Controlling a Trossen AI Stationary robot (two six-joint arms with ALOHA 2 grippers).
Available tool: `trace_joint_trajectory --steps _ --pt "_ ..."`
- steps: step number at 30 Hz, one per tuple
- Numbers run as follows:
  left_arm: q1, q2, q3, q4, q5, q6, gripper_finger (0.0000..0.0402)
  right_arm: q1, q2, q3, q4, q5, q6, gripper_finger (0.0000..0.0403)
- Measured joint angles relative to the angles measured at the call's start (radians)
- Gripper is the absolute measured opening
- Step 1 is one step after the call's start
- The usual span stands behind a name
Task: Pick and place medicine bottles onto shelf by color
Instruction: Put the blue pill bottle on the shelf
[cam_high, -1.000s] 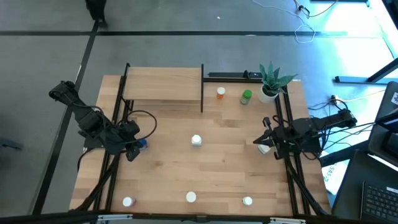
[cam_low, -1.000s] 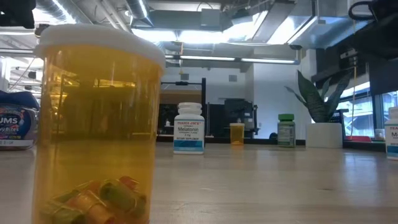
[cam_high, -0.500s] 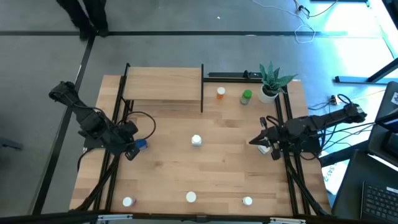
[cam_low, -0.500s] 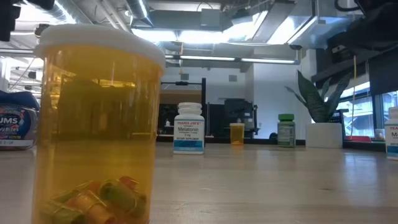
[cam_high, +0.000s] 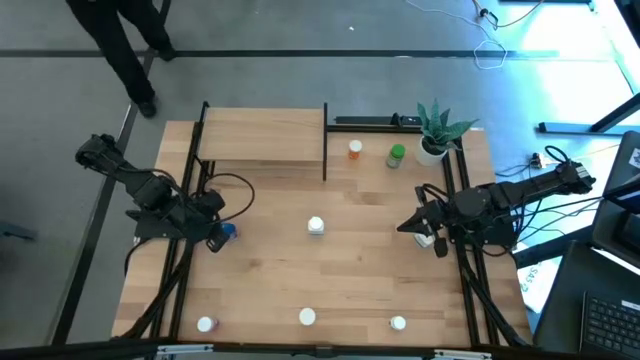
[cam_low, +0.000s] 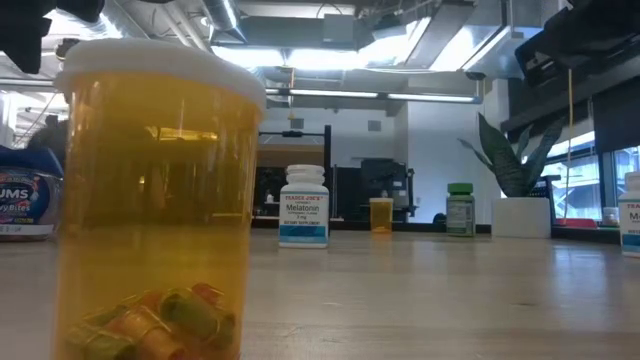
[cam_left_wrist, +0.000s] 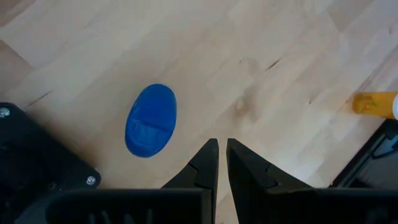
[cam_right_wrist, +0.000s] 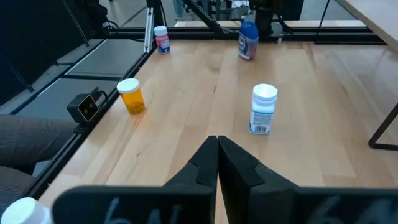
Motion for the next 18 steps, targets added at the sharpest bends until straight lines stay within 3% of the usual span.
trace_joint_trajectory --steps 18 --pt "0.008 0.000 0.000 0.000 -0.001 -0.002 0.0028 0.000 -0.001 0.000 0.002 0.000 -0.003 0.0014"
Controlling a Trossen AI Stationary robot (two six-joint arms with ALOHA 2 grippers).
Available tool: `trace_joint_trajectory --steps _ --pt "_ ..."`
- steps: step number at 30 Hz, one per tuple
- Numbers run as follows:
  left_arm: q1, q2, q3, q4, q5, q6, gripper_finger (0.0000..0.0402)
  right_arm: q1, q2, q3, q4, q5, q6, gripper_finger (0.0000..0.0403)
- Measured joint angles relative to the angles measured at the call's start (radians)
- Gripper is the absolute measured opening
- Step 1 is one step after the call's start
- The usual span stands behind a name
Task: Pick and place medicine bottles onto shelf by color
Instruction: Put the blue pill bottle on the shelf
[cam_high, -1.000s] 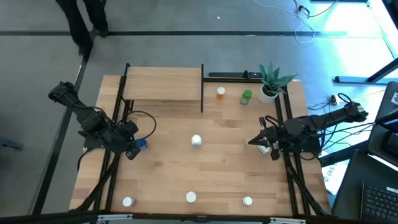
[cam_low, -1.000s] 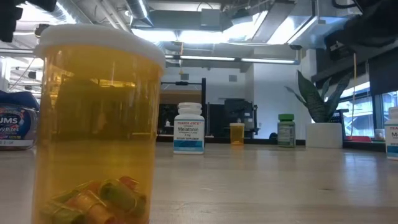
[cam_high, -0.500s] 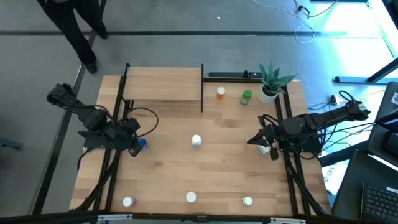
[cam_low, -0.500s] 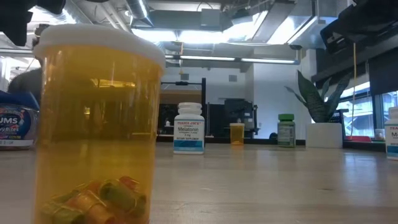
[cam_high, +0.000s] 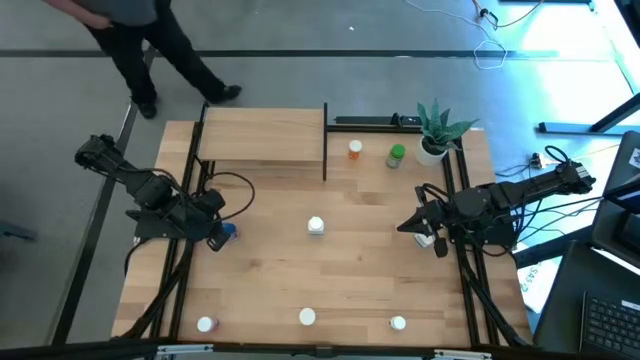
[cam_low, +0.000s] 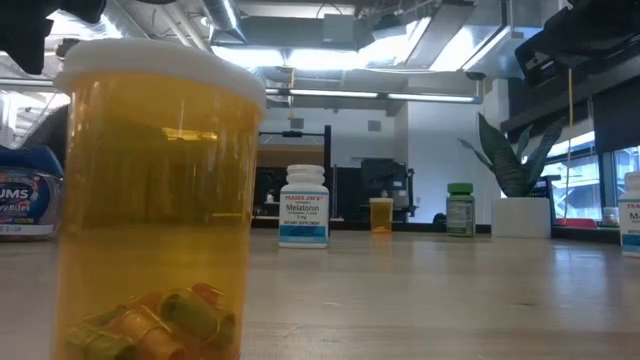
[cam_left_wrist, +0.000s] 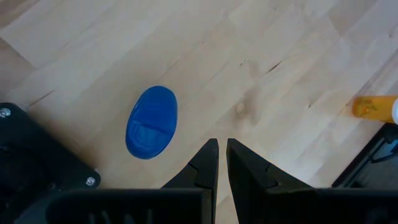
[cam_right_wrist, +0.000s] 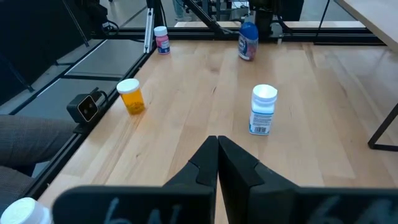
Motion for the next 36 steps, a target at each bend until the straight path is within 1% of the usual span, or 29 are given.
trace_joint_trajectory --steps 7,12,15,19,23,26,29,32,36 --pt "0.000 0.000 0.001 -0.002 0.018 -0.013 0.0028 0.000 0.000 0.000 0.000 0.000 0.000 0.0014" --pt "0.000 0.000 0.001 -0.005 0.021 -0.084 0.0028 0.000 0.000 0.000 0.000 0.000 0.000 0.0014" --pt "0.000 0.000 0.001 -0.020 0.020 -0.110 0.0041 0.000 0.000 0.000 0.000 0.000 0.000 0.0014" --pt "0.000 0.000 0.001 -0.036 -0.008 -0.144 0.0085 0.000 0.000 0.000 0.000 0.000 0.000 0.0014" --pt "0.000 0.000 0.001 -0.031 -0.045 -0.105 0.0144 0.000 0.000 0.000 0.000 0.000 0.000 0.0014" --pt "0.000 0.000 0.001 -0.030 -0.047 -0.074 0.0190 0.000 0.000 0.000 0.000 0.000 0.000 0.0014" --pt "0.000 0.006 0.001 -0.030 -0.039 -0.007 0.0231 0.000 0.000 0.000 0.000 0.000 0.000 0.0014" --pt "0.000 0.028 0.002 -0.025 -0.034 0.064 0.0261 0.000 0.000 0.000 0.000 0.000 0.000 0.0014" --pt "0.000 0.073 0.002 -0.029 -0.030 0.124 0.0282 0.000 0.000 0.000 0.000 0.000 0.000 0.0014"
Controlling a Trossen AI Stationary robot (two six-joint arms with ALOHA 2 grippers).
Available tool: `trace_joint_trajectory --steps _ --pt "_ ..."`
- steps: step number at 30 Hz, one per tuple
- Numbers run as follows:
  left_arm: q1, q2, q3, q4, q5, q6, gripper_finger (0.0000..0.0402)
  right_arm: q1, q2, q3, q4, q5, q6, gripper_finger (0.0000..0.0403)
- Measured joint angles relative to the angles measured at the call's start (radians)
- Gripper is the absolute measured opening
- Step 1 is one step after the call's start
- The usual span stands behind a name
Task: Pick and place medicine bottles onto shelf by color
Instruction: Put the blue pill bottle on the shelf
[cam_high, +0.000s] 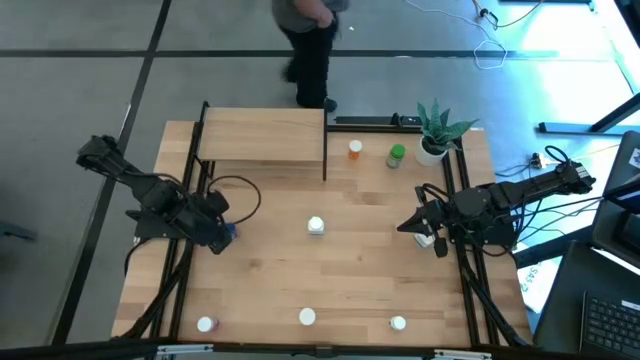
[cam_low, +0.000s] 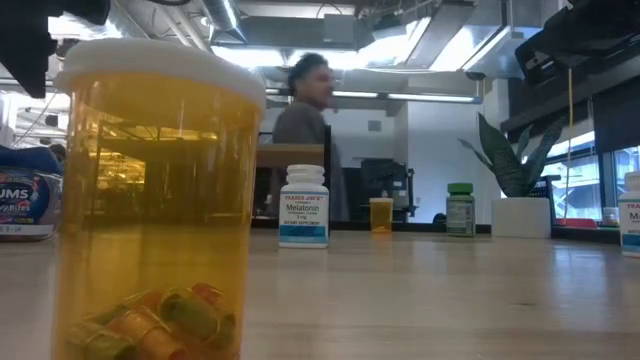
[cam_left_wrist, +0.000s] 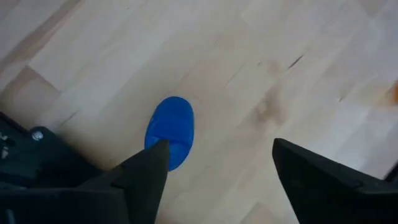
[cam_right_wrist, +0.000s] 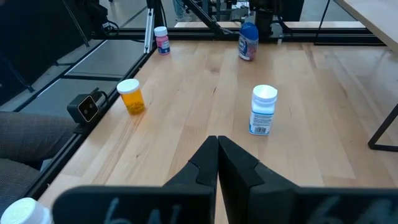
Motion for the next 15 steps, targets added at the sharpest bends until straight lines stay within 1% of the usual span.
trace_joint_trajectory --steps 4,6,9,15 --pt "0.031 0.051 0.000 -0.007 0.016 -0.020 0.0288 0.000 0.000 0.000 0.000 0.000 0.000 0.0014" --pt "0.054 0.077 0.000 -0.008 0.047 -0.021 0.0289 0.000 0.000 0.000 0.000 0.000 0.000 0.0014" --pt "0.097 0.112 0.000 -0.007 0.098 0.013 0.0289 0.000 0.000 0.000 0.000 0.000 0.000 0.0014" --pt "0.173 0.137 0.000 -0.029 0.115 0.115 0.0289 0.000 0.000 0.000 0.000 0.000 0.000 0.0014"
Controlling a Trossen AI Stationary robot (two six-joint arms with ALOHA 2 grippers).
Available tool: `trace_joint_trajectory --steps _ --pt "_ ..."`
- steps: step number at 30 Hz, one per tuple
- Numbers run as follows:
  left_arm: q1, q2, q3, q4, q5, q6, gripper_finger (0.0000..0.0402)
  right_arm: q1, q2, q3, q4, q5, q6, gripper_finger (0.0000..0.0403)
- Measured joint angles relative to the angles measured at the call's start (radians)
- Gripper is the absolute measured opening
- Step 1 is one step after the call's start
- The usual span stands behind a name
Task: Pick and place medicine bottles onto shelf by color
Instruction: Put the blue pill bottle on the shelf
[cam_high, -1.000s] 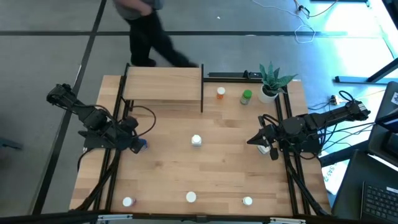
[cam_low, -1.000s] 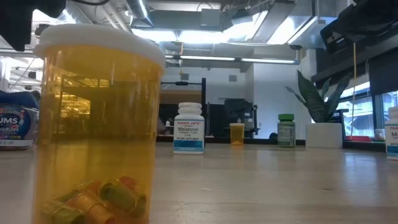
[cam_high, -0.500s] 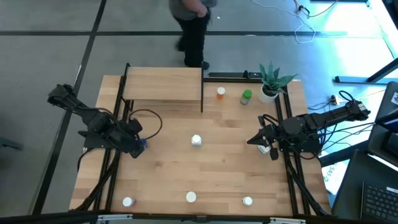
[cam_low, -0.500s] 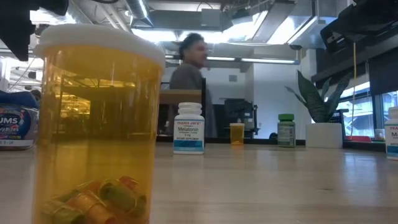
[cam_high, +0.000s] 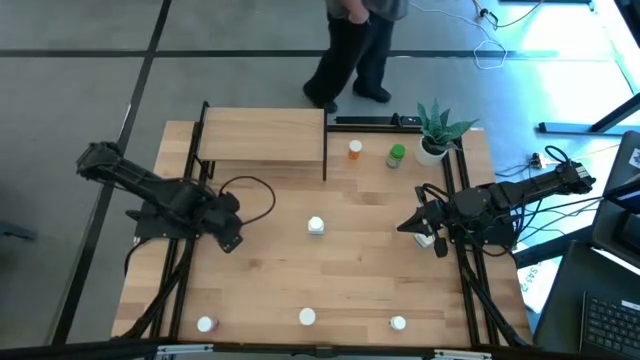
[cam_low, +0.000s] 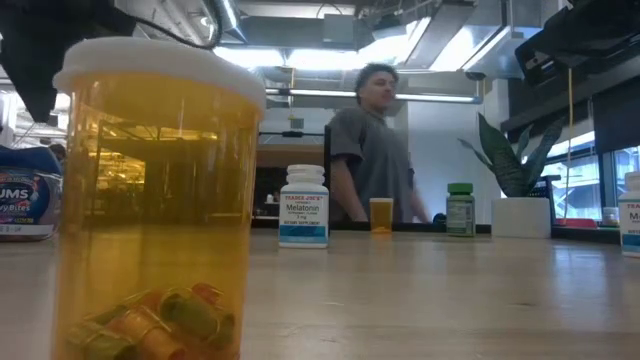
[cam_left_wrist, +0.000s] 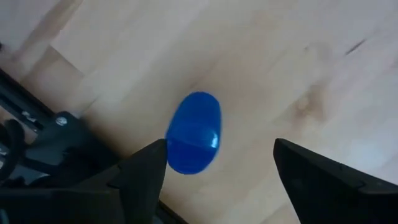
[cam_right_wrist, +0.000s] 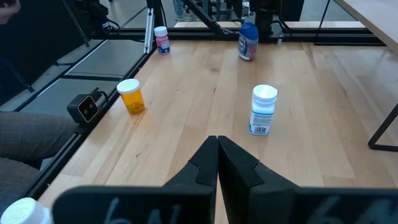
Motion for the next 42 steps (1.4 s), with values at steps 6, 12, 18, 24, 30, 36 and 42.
trace_joint_trajectory --steps 6,12,18,24,30,36,42 --pt "0.065 0.025 0.000 -0.014 0.052 0.076 0.0289 0.000 0.000 0.000 0.000 0.000 0.000 0.0014" --pt "0.099 0.067 0.000 -0.042 0.078 0.116 0.0289 0.000 0.000 0.000 0.000 0.000 0.000 0.0014" --pt "0.123 0.105 0.000 -0.040 0.124 0.155 0.0289 0.000 0.000 0.000 0.000 0.000 0.000 0.0014" --pt "0.133 0.137 0.000 -0.041 0.126 0.168 0.0289 0.000 0.000 0.000 -0.001 0.000 0.000 0.0014" --pt "0.133 0.178 0.000 -0.040 0.126 0.184 0.0289 0.000 0.000 0.000 -0.001 0.000 0.000 0.0014" --pt "0.133 0.216 0.000 -0.041 0.126 0.203 0.0289 0.000 0.000 0.000 0.000 0.000 0.000 0.0014" --pt "0.133 0.256 0.000 -0.040 0.126 0.212 0.0289 0.000 0.000 0.000 0.000 0.000 0.000 0.0014"
